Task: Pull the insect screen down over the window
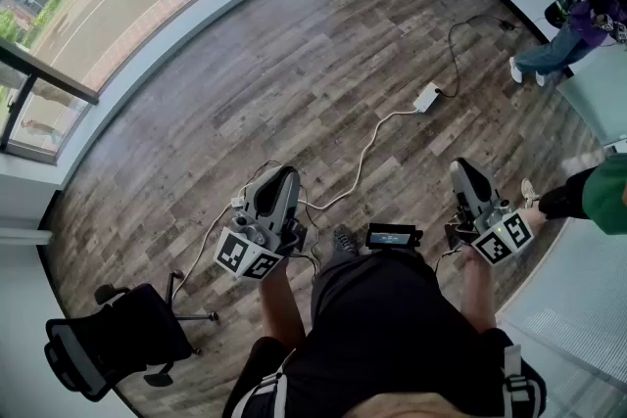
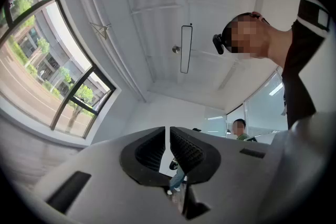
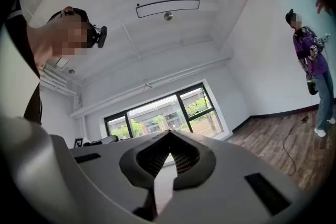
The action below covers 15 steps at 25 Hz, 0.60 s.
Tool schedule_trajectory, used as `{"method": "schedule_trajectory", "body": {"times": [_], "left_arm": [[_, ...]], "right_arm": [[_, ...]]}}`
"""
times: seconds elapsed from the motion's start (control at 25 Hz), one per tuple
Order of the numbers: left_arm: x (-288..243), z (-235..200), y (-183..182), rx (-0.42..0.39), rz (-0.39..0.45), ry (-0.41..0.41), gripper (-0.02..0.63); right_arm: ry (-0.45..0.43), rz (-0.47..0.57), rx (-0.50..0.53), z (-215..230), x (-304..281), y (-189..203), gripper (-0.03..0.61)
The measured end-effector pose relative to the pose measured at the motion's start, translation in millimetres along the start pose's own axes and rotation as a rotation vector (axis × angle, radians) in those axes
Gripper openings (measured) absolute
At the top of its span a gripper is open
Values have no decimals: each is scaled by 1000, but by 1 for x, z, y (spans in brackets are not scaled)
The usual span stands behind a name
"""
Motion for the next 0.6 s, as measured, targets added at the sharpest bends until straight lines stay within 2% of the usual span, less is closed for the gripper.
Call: {"method": "schedule_trajectory", "body": {"times": [0.28, 0.6], "left_arm": [[-17, -20, -12, -6, 20, 14, 20], [-70, -37, -1, -67, -28, -36, 20]], "right_arm": [[13, 5, -2, 13, -21, 1, 8], [-40, 31, -65, 76, -59, 17, 8]]}}
Point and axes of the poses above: the fingertips, and each gripper's own axes: x backward along the fingers, z to its right, y out of its underside, the point moved 1 cm from there along x, backward along the fingers, and after that the axes turned 12 degrees about x, right-handed, at the moved point
